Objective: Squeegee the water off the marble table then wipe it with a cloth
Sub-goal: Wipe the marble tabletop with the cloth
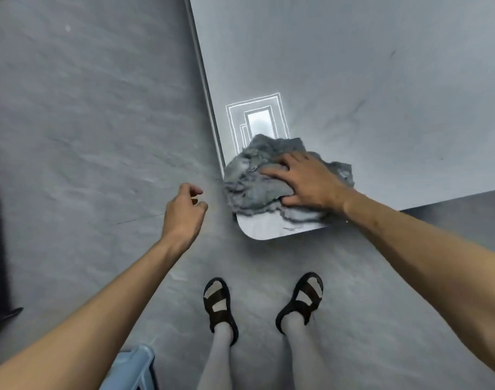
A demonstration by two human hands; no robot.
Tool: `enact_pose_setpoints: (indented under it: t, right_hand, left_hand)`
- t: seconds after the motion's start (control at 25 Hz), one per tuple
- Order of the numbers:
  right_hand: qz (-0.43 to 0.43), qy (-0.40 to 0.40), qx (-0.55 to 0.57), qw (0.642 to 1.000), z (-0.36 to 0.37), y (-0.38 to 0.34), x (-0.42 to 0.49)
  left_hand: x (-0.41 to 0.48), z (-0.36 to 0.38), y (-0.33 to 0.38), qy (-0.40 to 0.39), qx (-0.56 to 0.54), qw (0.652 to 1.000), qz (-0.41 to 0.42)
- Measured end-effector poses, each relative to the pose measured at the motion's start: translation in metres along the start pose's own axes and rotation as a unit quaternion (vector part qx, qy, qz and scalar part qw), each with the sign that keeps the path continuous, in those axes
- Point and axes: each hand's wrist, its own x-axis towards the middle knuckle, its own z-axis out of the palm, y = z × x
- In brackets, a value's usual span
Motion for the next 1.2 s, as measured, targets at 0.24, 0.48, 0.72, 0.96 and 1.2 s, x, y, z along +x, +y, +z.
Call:
enact_pose_setpoints:
  t: [0.24, 0.48, 0.72, 0.96, 1.2]
  right_hand:
    - [0.531, 0.161, 0.140, 0.820, 0.000, -0.071, 0.031]
    - [0.324, 0.107, 0.437, 0.832, 0.005, -0.270, 0.053]
    - [0.364, 0.092, 0.723, 0.579, -0.035, -0.376, 0.057]
    - [0.255, -0.139, 0.639, 0.713, -0.026, -0.457, -0.015]
    - [-0.162, -0.123, 0.189, 0.961, -0.027, -0.528, -0.033]
  left_hand:
    - [-0.012, -0.031, -0.057, -0.102, -0.019, 0.994, -0.039]
    - [-0.039, -0.079, -0.100, -0.233, -0.058, 0.971, -0.007]
    - [-0.105, -0.161, -0.156, -0.031, 0.036, 0.998, -0.028]
    - [-0.207, -0.202, -0.233, 0.051, 0.111, 0.991, 0.044]
    - [-0.340, -0.244, -0.344, 0.102, 0.097, 0.989, 0.048]
